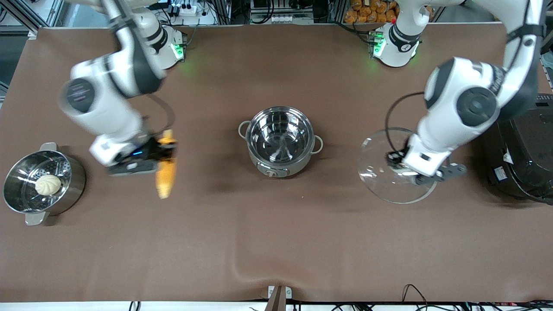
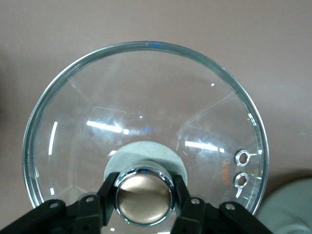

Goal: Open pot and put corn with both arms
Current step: 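Lift the lid off with the left gripper while the right gripper lifts the corn, then lower the corn into the pot with the right gripper and release it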

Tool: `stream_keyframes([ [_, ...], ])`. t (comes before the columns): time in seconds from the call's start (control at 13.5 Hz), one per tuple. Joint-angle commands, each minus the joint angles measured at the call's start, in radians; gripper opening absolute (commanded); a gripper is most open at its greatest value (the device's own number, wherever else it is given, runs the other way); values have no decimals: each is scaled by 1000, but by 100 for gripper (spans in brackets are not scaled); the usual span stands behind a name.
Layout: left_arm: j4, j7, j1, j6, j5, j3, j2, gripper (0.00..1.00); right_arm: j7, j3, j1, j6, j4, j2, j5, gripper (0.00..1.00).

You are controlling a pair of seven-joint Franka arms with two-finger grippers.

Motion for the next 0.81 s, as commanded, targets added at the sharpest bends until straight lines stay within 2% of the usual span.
stream_keyframes([
  [0.0, -138, 45, 69, 128, 15, -20, -33, 0, 288, -12, 153, -4, 135, 119, 25, 0],
  [0.3, -377, 124, 142, 427, 15, -20, -20, 0, 543, -13, 331, 74, 154, 174, 18, 0],
  [0.44, -416, 133, 143, 478, 15, -17, 12, 0, 686, -15, 365, 117, 162, 203, 7, 0],
  [0.59, -451, 144, 187, 528, 16, -20, 33, 0, 703, -15, 372, 117, 162, 216, 7, 0],
  [0.67, -467, 170, 194, 556, 16, -20, 42, 0, 705, -18, 372, 117, 162, 217, 4, 54],
  [0.74, -473, 174, 194, 562, 16, -20, 49, 0, 706, -20, 370, 112, 160, 216, -11, 100],
])
